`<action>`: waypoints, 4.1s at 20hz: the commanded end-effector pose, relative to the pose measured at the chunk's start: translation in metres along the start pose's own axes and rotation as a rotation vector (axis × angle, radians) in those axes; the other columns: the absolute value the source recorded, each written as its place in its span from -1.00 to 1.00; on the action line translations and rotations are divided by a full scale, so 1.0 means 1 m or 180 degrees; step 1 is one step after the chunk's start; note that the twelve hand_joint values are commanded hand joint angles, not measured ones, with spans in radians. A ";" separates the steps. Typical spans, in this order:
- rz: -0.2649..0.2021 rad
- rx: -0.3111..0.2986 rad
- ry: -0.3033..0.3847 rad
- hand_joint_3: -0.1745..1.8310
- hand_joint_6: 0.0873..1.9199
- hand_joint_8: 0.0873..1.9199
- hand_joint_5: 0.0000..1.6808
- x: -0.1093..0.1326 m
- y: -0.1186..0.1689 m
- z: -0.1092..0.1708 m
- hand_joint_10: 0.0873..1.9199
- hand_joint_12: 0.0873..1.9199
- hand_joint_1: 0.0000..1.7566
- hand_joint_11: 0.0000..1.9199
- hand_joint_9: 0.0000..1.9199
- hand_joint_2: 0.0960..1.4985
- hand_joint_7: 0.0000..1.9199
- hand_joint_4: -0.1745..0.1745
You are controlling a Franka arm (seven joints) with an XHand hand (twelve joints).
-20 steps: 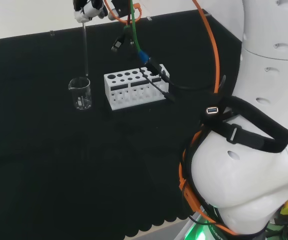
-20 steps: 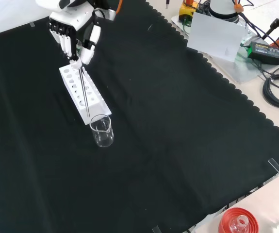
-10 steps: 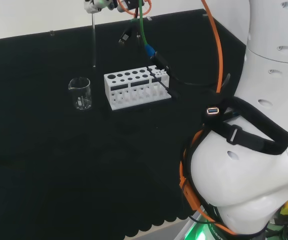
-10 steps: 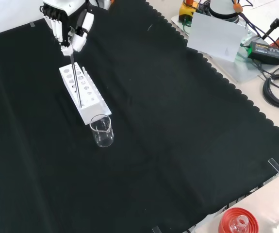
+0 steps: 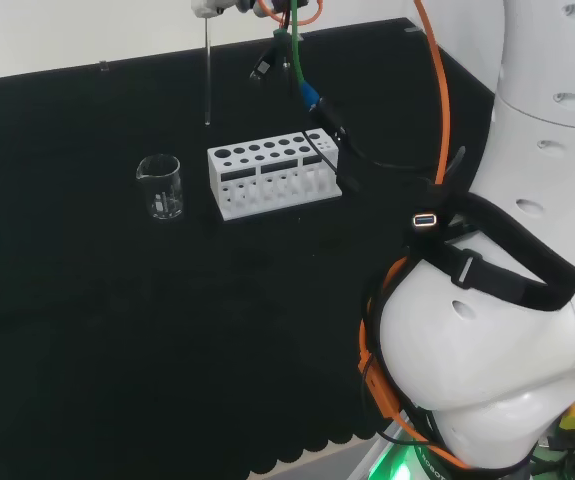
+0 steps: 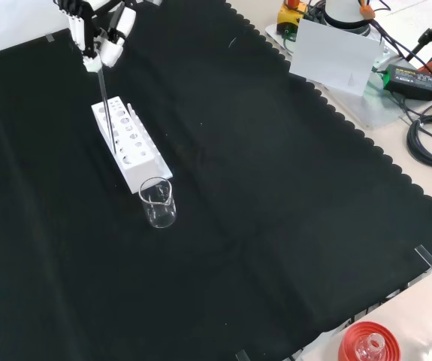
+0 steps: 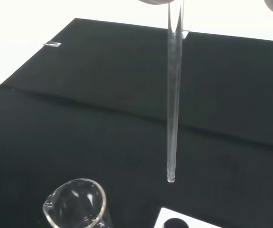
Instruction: Put the glass rod back on the white test tube rack.
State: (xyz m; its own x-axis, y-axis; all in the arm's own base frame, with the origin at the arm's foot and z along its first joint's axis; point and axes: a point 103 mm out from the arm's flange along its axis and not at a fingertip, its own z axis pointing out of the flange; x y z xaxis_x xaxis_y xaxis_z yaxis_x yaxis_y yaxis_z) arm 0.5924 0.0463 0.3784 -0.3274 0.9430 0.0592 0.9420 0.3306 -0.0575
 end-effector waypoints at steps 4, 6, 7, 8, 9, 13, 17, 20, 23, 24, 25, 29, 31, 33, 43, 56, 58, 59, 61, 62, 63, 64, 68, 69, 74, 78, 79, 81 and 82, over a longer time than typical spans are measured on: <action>0.0151 -0.0038 0.0006 -1.00 -0.76 -0.53 0.54 -0.021 -0.015 -0.005 -0.75 -0.52 0.51 0.76 0.90 0.36 0.48 -1.00; 0.0189 -0.0038 0.0006 -1.00 -0.76 -0.53 0.54 -0.026 -0.019 -0.005 -0.75 -0.52 0.51 0.76 0.90 0.36 0.48 -1.00; 0.0228 -0.0014 -0.0030 -1.00 -0.76 -0.53 0.54 -0.029 -0.022 -0.004 -0.75 -0.52 0.51 0.76 0.90 0.36 0.48 -1.00; 0.0250 0.0015 -0.0068 -1.00 -0.76 -0.53 0.54 -0.031 -0.024 -0.002 -0.75 -0.52 0.51 0.76 0.90 0.36 0.48 -1.00; 0.0263 0.0027 -0.0082 -1.00 -0.76 -0.53 0.54 -0.032 -0.026 -0.001 -0.75 -0.52 0.51 0.76 0.90 0.36 0.48 -1.00; 0.0284 0.0006 -0.0012 -1.00 -0.76 -0.53 0.54 -0.034 -0.027 -0.001 -0.75 -0.52 0.51 0.76 0.90 0.36 0.48 -1.00; 0.0280 0.0019 0.0005 -1.00 -0.76 -0.53 0.54 -0.040 -0.033 0.002 -0.75 -0.51 0.51 0.76 0.90 0.36 0.48 -1.00; 0.0298 0.0030 0.0005 -1.00 -0.76 -0.53 0.54 -0.043 -0.037 0.006 -0.75 -0.51 0.51 0.76 0.90 0.36 0.48 -1.00; 0.0299 0.0072 -0.0043 -1.00 -0.76 -0.53 0.54 -0.040 -0.034 0.009 -0.75 -0.51 0.51 0.76 0.90 0.36 0.48 -1.00; 0.0302 0.0067 -0.0029 -1.00 -0.76 -0.53 0.54 -0.040 -0.035 0.010 -0.75 -0.51 0.51 0.76 0.90 0.36 0.48 -1.00; 0.0301 0.0064 -0.0021 -1.00 -0.76 -0.53 0.54 -0.041 -0.036 0.011 -0.75 -0.51 0.51 0.76 0.90 0.36 0.48 -1.00; 0.0262 0.0083 -0.0030 -1.00 -0.76 -0.53 0.54 -0.038 -0.034 0.014 -0.75 -0.51 0.51 0.76 0.90 0.36 0.48 -1.00; 0.0249 0.0102 -0.0042 -1.00 -0.76 -0.53 0.54 -0.037 -0.034 0.014 -0.75 -0.51 0.51 0.76 0.90 0.36 0.48 -1.00; 0.0239 0.0159 -0.0097 -1.00 -0.76 -0.53 0.54 -0.037 -0.034 0.015 -0.75 -0.51 0.51 0.76 0.90 0.36 0.48 -1.00; 0.0271 0.0192 -0.0025 -1.00 -0.76 -0.54 0.54 -0.027 -0.029 0.025 -0.75 -0.51 0.51 0.76 0.91 0.36 0.48 -1.00; 0.0127 0.0155 0.0035 -1.00 -0.76 -0.54 0.54 -0.011 -0.019 0.030 -0.76 -0.51 0.51 0.76 0.91 0.36 0.48 -1.00; 0.0106 0.0180 0.0020 -1.00 -0.76 -0.54 0.54 -0.009 -0.018 0.031 -0.76 -0.51 0.51 0.76 0.91 0.36 0.48 -1.00; 0.0100 0.0188 0.0014 -1.00 -0.76 -0.54 0.54 -0.008 -0.017 0.031 -0.76 -0.51 0.51 0.76 0.91 0.36 0.48 -1.00; 0.0105 0.0174 0.0047 -1.00 -0.76 -0.54 0.54 -0.011 -0.019 0.031 -0.76 -0.51 0.51 0.76 0.91 0.36 0.48 -1.00; 0.0101 0.0195 0.0023 -1.00 -0.76 -0.54 0.54 -0.010 -0.018 0.032 -0.76 -0.51 0.51 0.76 0.91 0.36 0.48 -1.00; 0.0100 0.0201 0.0019 -1.00 -0.76 -0.54 0.54 -0.010 -0.018 0.032 -0.76 -0.51 0.51 0.76 0.91 0.36 0.48 -1.00; 0.0097 0.0190 0.0031 -1.00 -0.76 -0.54 0.54 -0.011 -0.018 0.032 -0.76 -0.51 0.51 0.76 0.91 0.36 0.48 -1.00; 0.0161 0.0240 -0.0024 -1.00 -0.76 -0.54 0.54 -0.024 -0.026 0.035 -0.76 -0.51 0.51 0.76 0.91 0.36 0.48 -1.00; 0.0165 0.0237 -0.0022 -1.00 -0.76 -0.54 0.54 -0.027 -0.028 0.035 -0.76 -0.51 0.51 0.76 0.91 0.36 0.48 -1.00; 0.0184 0.0282 -0.0054 -1.00 -0.76 -0.54 0.54 -0.030 -0.030 0.037 -0.76 -0.51 0.51 0.76 0.91 0.36 0.48 -1.00; 0.0214 0.0290 -0.0090 -1.00 -0.76 -0.54 0.54 -0.018 -0.023 0.027 -0.76 -0.51 0.51 0.76 0.91 0.36 0.48 -1.00; 0.0125 0.0192 -0.0023 -1.00 -0.76 -0.54 0.54 -0.015 -0.021 0.024 -0.76 -0.51 0.51 0.76 0.91 0.36 0.48 -1.00; 0.0147 0.0233 -0.0049 -1.00 -0.76 -0.54 0.54 -0.019 -0.022 0.028 -0.76 -0.51 0.51 0.76 0.91 0.36 0.48 -1.00; 0.0154 0.0231 -0.0040 -1.00 -0.76 -0.54 0.54 -0.020 -0.023 0.029 -0.76 -0.51 0.51 0.76 0.91 0.36 0.48 -1.00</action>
State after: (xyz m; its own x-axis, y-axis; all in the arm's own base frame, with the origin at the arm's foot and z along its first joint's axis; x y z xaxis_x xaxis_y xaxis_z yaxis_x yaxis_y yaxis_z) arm 0.5750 0.0179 0.3480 -0.2802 0.9592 0.0378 0.9492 0.2827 -0.1379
